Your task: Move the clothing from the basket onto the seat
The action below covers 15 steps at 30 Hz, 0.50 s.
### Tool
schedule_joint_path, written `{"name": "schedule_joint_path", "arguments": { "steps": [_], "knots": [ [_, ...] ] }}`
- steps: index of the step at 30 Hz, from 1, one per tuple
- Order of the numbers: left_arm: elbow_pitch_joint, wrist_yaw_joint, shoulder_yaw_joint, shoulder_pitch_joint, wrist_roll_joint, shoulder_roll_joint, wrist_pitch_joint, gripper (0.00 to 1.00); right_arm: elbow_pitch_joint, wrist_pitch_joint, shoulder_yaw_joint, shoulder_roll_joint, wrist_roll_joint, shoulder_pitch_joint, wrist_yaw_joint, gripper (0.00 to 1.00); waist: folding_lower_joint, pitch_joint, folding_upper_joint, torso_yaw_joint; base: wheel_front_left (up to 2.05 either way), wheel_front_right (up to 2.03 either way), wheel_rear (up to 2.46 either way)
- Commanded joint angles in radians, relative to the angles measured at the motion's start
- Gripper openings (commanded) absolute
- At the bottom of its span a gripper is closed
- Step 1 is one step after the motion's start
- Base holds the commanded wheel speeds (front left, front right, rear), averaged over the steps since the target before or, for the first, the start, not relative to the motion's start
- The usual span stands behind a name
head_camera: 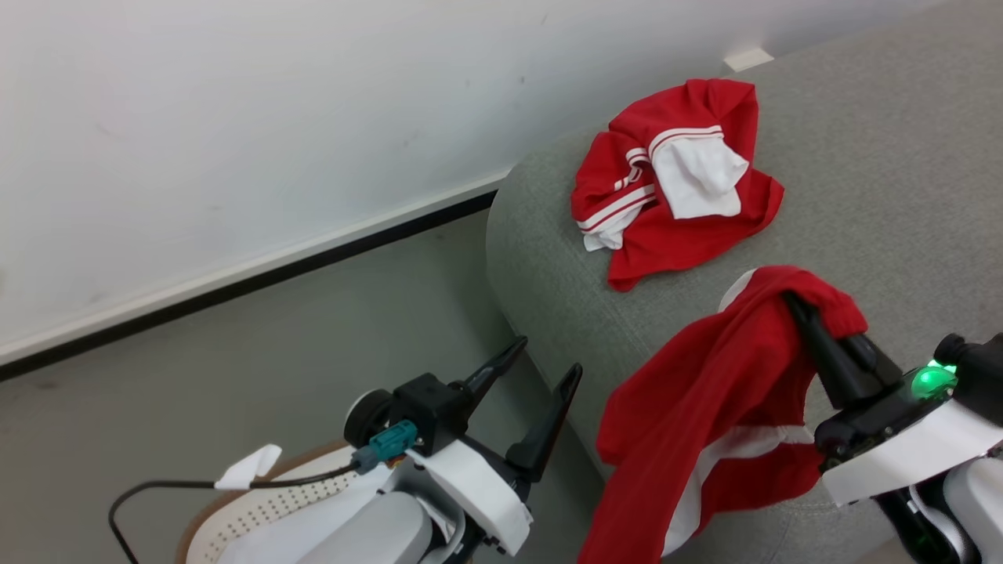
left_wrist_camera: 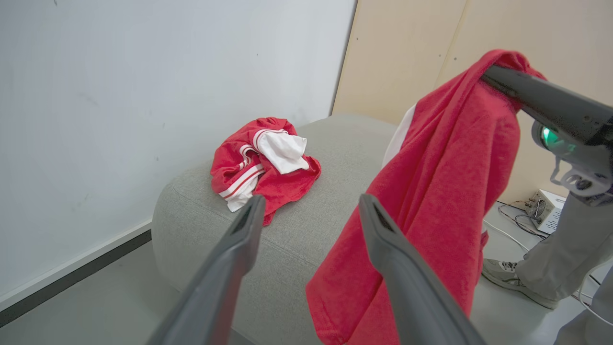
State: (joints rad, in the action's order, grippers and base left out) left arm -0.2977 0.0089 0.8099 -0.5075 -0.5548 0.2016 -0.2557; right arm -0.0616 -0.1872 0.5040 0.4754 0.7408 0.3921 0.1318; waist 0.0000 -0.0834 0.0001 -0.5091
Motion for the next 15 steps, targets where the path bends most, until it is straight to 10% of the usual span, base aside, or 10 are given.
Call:
{"name": "schedule_joint_path", "arguments": {
  "steps": [1, 15],
  "knots": [
    [0.005, -0.001, 0.003, -0.019, 0.022, 0.007, 0.001, 1.0, 0.0, -0.007, -0.011, 0.006, 0.013, 0.018, -0.002, 0.0, 0.0, -0.022, -0.0001, 0.013, 0.0, 0.0, 0.0],
    [0.018, -0.029, 0.039, -0.101, 0.065, 0.028, 0.031, 1.0, -0.085, 0.042, -0.084, 0.242, 0.134, 0.308, -0.002, 0.0, 0.0, -0.178, -0.0001, 0.107, 0.0, 0.0, 0.0]
  ]
}}
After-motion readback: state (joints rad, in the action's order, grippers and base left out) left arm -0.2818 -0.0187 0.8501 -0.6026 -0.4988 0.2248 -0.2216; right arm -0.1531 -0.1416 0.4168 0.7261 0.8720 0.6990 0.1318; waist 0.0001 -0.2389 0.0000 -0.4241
